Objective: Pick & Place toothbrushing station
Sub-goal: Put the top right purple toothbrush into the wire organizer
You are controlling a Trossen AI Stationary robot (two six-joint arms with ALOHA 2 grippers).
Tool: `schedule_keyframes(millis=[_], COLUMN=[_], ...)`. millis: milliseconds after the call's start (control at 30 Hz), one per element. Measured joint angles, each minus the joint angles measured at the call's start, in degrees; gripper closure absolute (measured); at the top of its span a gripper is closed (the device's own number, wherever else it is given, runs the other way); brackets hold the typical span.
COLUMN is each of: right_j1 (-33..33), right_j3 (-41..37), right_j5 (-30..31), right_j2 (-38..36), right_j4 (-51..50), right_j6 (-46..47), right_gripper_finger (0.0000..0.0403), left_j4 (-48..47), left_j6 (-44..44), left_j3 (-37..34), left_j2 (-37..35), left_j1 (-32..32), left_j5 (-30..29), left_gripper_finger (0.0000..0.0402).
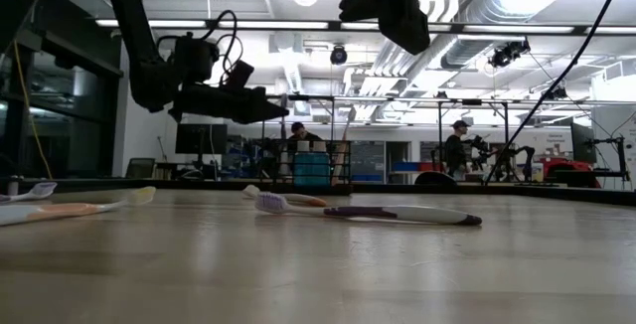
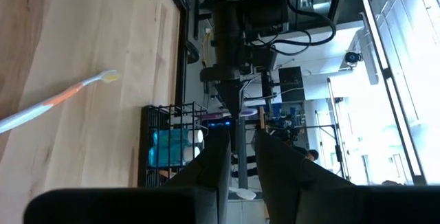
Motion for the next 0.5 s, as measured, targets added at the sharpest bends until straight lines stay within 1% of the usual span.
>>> schedule_keyframes(millis=[300,500], right_j1=[0.0,0.0], right_j3=[0.0,0.0], right_j5=[-0.49,-1.06], right_j2=[0.0,0.0], right_j4=[0.0,0.0], right_j6=[-0.02,-0.02], right_gripper_finger=[0.0342,0.0342], left_j4=[-2.42,-2.75], left_j6=[1.13,-0.17], left_j3=[0.07,0.07], left_j2=[-0.04,-0.07], left_j1=[0.14,0.33], left_j5=[-1.23,-3.19], left_gripper_finger=[0.0399,0.0385])
